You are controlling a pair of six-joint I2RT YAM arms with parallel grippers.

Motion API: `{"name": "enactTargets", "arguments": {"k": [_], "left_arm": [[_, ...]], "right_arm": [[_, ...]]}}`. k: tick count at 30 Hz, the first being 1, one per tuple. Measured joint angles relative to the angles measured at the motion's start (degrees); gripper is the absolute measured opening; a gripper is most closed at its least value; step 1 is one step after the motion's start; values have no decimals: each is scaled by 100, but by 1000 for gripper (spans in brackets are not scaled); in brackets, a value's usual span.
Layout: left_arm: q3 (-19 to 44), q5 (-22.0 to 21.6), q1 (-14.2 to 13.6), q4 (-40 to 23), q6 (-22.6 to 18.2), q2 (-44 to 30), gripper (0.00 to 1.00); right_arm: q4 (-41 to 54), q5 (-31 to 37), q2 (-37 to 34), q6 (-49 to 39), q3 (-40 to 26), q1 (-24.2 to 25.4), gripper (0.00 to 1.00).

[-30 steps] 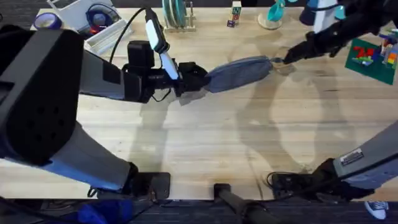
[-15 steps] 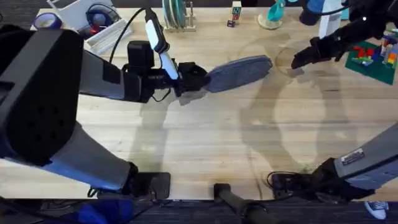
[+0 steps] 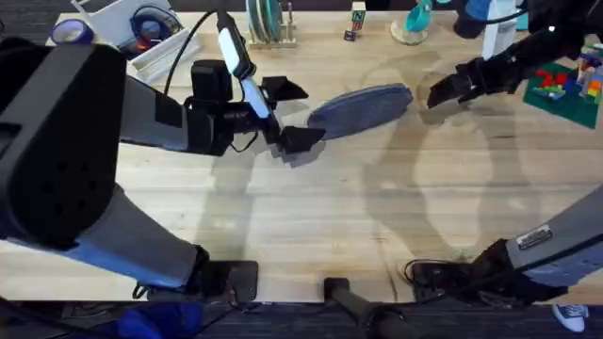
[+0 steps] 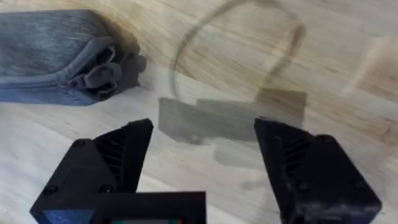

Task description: Unzip the bag, pick up the pens from the table one at a time and place them inside, then zip the bag closed.

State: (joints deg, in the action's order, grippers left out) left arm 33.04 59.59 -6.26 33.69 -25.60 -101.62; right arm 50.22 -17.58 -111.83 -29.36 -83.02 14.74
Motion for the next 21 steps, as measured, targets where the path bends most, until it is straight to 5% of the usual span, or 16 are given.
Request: {"name": "enactTargets", "arguments": {"k": [12,21], "left_arm": [[-2,-552,5,197,459,479,995],[-2,-1295,5,-1340,702,2242,995]], "right_arm": [[318,7,374,64,17,-142,996],[827,177,1259,461,16,-746,996]]}}
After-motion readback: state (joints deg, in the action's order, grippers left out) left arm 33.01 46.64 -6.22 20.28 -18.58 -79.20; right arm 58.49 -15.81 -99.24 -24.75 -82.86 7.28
